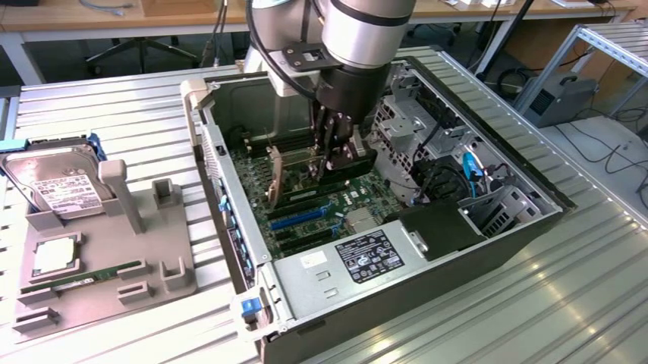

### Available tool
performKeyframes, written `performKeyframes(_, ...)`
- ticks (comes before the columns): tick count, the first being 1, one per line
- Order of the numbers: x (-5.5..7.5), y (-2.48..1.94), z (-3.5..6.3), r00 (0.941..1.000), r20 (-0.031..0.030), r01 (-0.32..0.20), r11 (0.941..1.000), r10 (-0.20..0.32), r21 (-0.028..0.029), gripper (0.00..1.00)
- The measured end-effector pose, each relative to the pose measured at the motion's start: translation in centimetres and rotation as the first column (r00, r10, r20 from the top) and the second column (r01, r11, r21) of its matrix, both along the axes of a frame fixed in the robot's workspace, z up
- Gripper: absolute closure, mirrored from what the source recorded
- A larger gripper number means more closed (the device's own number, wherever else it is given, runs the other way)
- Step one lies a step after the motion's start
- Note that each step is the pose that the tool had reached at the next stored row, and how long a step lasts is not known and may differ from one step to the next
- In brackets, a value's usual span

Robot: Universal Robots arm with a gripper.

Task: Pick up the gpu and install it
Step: 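Insert the gpu into the slot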

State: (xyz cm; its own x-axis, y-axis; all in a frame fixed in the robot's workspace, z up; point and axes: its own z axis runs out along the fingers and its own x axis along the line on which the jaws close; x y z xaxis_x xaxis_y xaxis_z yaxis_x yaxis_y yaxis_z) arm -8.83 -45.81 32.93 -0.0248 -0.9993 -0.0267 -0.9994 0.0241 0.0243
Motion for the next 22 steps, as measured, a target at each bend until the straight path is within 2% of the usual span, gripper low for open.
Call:
performKeyframes(19,-0.91,0.0,-0.19,1.0,-0.0001,0.0,1.0,0.0,-0.0001,0.72)
performKeyframes(22,-0.94,0.14,-0.24,1.0,0.0,0.0,1.0,0.0,0.0001,0.72)
